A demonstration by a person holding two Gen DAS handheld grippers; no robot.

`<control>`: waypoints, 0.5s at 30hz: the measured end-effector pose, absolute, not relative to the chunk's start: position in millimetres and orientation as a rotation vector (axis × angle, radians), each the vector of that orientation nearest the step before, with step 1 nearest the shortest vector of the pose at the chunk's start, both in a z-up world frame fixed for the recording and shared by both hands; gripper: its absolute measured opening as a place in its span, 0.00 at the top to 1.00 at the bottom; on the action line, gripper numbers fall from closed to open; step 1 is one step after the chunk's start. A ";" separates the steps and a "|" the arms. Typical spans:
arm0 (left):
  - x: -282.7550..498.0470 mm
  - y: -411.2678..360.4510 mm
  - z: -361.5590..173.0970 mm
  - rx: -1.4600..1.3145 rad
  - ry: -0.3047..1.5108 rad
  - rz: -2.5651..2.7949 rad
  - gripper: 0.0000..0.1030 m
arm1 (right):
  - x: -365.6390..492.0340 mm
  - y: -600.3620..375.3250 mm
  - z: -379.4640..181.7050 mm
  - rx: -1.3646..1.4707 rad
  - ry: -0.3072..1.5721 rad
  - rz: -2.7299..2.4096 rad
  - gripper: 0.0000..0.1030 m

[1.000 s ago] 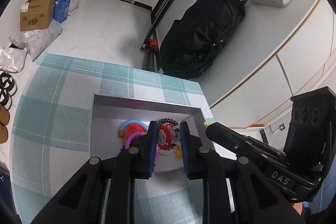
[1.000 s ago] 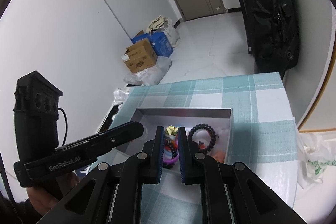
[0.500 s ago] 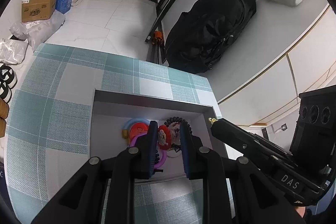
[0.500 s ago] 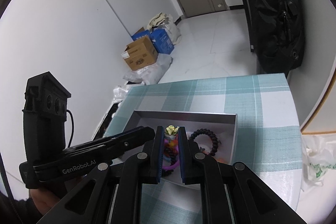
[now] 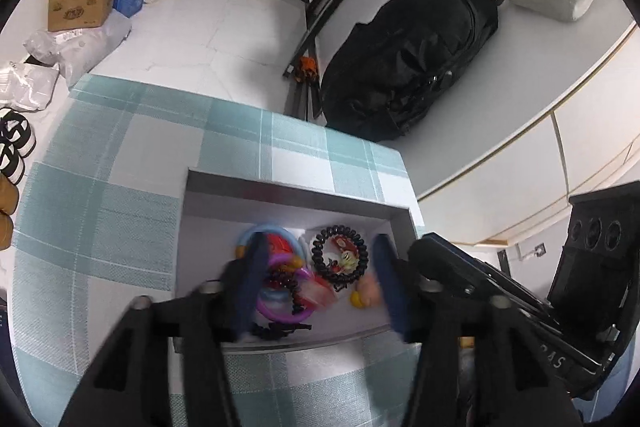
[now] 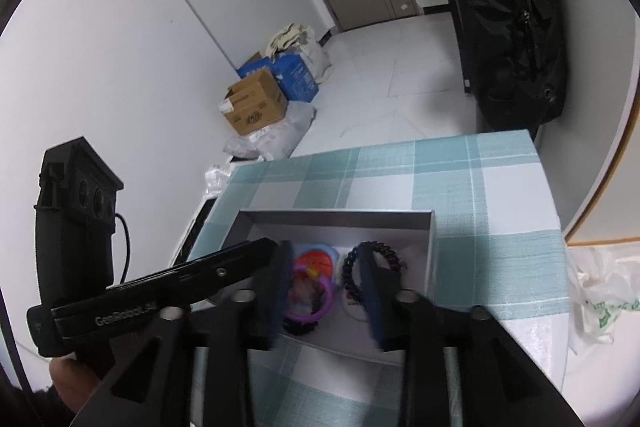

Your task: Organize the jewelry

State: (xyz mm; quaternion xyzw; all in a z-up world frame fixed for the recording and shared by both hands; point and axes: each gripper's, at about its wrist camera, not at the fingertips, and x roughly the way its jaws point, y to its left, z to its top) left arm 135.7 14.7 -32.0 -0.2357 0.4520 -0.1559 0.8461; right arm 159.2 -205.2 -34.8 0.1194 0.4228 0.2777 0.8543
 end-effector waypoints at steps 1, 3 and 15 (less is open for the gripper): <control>135.3 15.2 -31.4 -0.499 0.954 -0.331 0.49 | 158.4 -206.4 -33.2 0.252 0.881 0.581 0.59; 133.9 15.6 -29.5 -0.489 0.949 -0.322 0.49 | 157.2 -207.7 -31.1 0.245 0.874 0.574 0.50; 120.2 9.3 -6.5 -0.403 0.860 -0.271 0.49 | 138.5 -213.5 -18.7 0.181 0.782 0.545 0.21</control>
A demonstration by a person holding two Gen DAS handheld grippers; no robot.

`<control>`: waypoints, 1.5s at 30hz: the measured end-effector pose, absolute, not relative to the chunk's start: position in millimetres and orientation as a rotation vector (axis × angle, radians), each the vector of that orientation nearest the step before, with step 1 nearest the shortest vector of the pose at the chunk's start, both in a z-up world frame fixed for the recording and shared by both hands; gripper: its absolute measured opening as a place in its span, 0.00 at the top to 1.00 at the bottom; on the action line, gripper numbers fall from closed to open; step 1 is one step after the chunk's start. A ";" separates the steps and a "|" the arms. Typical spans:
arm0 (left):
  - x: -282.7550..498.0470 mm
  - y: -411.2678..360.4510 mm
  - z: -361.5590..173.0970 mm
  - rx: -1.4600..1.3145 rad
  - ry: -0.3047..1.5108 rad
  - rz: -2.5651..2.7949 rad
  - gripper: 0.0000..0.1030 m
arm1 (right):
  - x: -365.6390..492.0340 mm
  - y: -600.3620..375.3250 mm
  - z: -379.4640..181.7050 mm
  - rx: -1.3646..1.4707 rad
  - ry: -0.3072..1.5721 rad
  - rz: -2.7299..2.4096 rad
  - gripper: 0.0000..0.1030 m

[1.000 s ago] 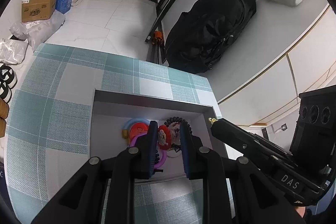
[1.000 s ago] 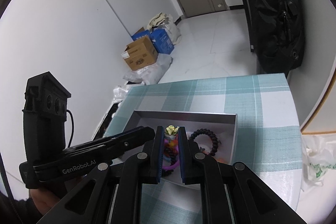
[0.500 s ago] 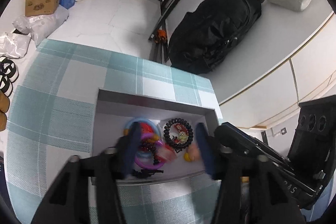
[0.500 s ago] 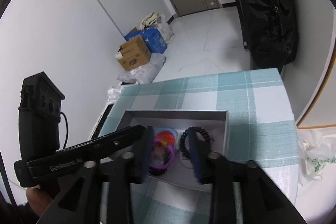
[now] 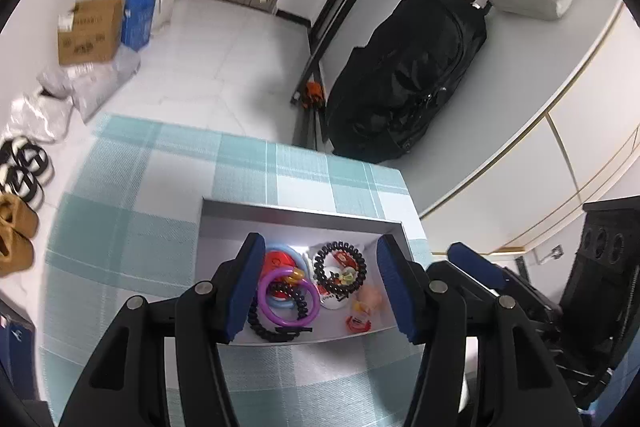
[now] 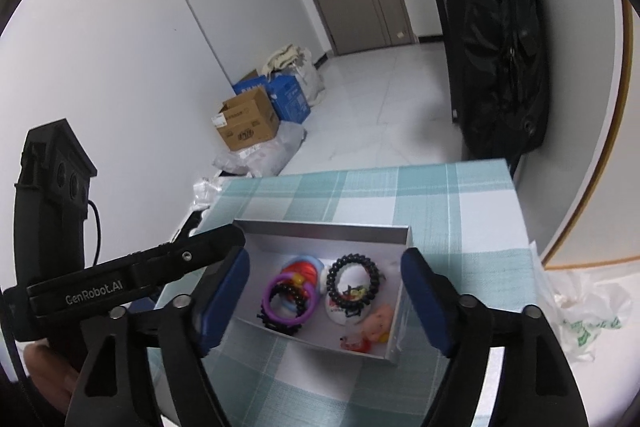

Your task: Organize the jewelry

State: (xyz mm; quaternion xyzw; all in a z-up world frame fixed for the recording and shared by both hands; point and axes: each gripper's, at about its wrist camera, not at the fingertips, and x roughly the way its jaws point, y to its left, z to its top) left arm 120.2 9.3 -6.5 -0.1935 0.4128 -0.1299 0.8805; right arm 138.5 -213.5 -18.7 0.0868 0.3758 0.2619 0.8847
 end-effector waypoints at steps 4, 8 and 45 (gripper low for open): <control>113.1 6.8 -0.3 -0.347 0.827 -0.226 0.49 | 127.7 -214.4 -10.1 0.165 0.723 0.557 0.15; 102.9 6.5 5.7 -0.323 0.794 -0.189 0.48 | 115.3 -215.0 -5.2 0.141 0.671 0.557 0.09; 17.0 -1.0 27.1 -0.195 0.638 -0.021 0.20 | 27.7 -243.2 10.3 0.107 0.550 0.560 0.00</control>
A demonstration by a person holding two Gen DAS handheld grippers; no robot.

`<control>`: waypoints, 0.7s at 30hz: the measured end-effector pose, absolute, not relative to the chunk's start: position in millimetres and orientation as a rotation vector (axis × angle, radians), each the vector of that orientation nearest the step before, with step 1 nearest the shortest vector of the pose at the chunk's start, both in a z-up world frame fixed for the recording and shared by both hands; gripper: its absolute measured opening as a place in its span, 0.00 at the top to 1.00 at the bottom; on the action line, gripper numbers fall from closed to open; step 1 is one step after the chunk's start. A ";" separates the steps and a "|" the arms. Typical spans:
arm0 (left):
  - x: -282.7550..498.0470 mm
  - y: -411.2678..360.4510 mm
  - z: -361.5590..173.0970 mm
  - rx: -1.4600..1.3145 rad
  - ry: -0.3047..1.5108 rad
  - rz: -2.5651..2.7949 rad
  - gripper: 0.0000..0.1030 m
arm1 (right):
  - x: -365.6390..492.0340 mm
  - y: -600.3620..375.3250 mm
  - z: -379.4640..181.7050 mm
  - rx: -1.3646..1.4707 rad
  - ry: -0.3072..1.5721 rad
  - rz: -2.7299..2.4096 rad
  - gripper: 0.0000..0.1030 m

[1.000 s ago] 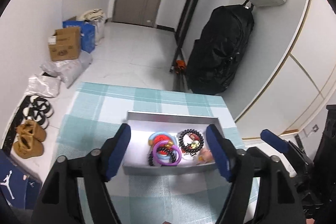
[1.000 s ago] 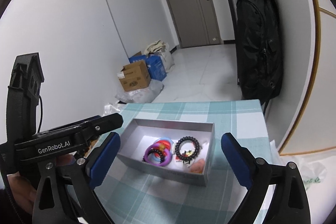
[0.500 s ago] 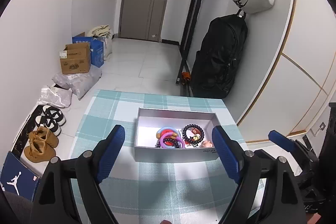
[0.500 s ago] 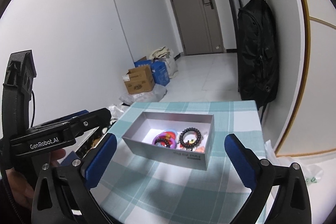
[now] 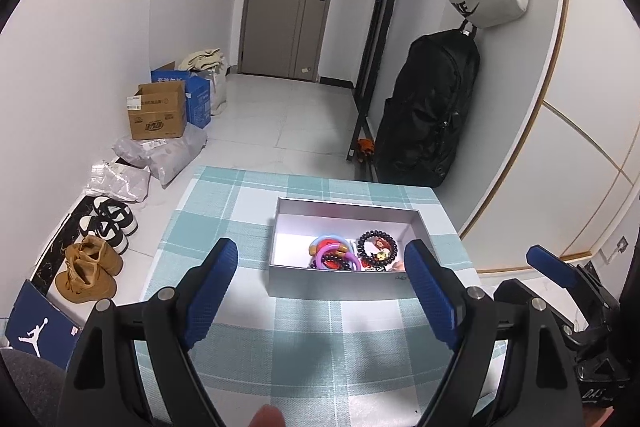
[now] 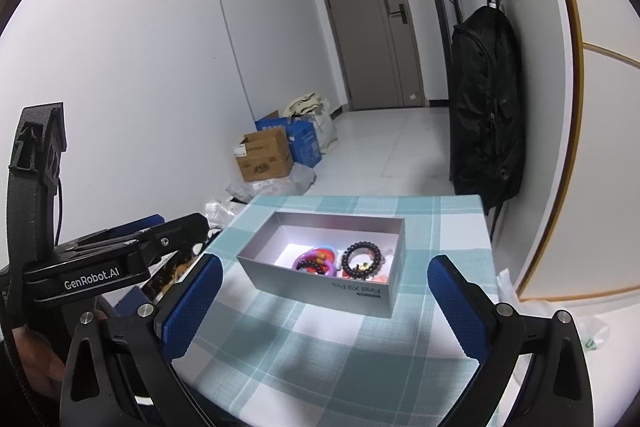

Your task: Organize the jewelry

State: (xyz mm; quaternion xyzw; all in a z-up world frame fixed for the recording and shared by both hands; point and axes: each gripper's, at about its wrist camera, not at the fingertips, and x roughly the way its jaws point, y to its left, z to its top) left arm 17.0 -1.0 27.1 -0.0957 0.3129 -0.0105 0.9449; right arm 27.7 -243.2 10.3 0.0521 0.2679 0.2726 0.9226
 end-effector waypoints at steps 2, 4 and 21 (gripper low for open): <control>16.2 0.6 27.3 -0.197 0.634 -0.015 0.20 | 27.9 -243.5 10.7 0.111 0.551 0.557 0.00; 15.3 1.1 27.1 -0.197 0.633 -0.015 0.20 | 28.1 -243.7 10.6 0.116 0.552 0.558 0.00; 16.6 -2.3 27.4 -0.187 0.650 -0.040 0.20 | 31.1 -241.5 8.6 0.110 0.559 0.562 0.00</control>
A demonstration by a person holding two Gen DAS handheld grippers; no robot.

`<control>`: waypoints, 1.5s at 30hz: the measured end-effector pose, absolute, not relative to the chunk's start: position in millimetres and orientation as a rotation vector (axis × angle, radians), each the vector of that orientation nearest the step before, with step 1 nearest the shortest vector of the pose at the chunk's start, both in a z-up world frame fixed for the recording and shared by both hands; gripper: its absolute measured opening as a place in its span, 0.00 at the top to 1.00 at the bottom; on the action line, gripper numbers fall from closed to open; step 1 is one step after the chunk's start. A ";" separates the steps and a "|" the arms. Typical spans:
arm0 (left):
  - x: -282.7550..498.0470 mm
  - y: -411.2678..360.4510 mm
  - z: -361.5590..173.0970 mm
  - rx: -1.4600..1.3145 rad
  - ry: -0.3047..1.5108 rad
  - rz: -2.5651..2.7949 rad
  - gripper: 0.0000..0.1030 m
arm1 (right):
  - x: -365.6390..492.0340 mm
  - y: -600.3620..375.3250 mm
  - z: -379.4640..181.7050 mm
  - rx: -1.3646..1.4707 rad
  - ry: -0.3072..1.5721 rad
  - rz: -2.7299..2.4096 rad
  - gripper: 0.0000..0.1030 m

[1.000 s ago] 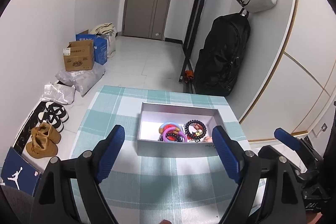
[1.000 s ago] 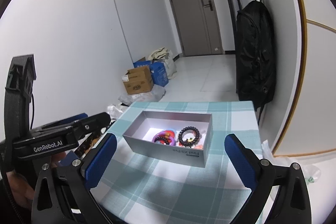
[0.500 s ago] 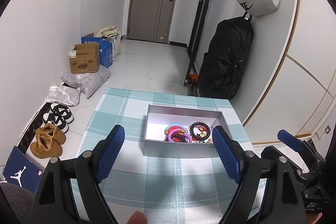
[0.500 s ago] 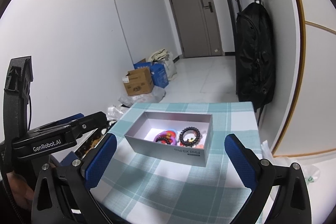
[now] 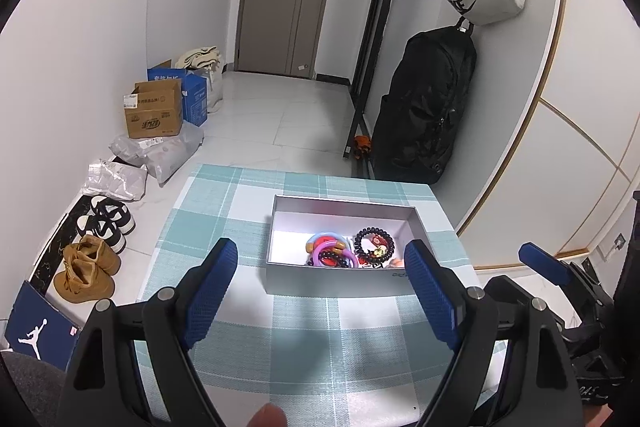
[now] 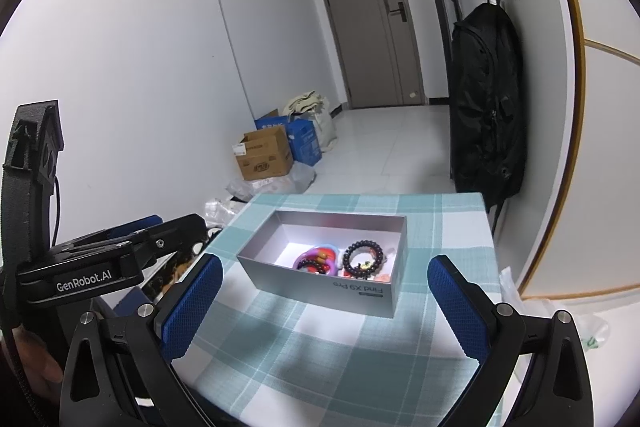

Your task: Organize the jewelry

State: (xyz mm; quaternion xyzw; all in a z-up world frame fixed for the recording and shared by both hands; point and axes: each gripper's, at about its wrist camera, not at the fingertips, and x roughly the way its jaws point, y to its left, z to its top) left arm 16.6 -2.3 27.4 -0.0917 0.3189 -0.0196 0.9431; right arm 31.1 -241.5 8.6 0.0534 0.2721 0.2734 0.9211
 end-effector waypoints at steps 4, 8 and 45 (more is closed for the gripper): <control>16.2 -2.4 27.5 -0.184 0.649 -0.038 0.20 | 31.9 -242.1 8.1 0.114 0.562 0.560 0.00; 16.0 -1.7 27.7 -0.191 0.649 -0.045 0.20 | 31.1 -242.3 8.5 0.117 0.560 0.557 0.00; 13.5 0.9 29.6 -0.194 0.635 -0.068 0.20 | 28.5 -241.7 11.2 0.106 0.553 0.563 0.00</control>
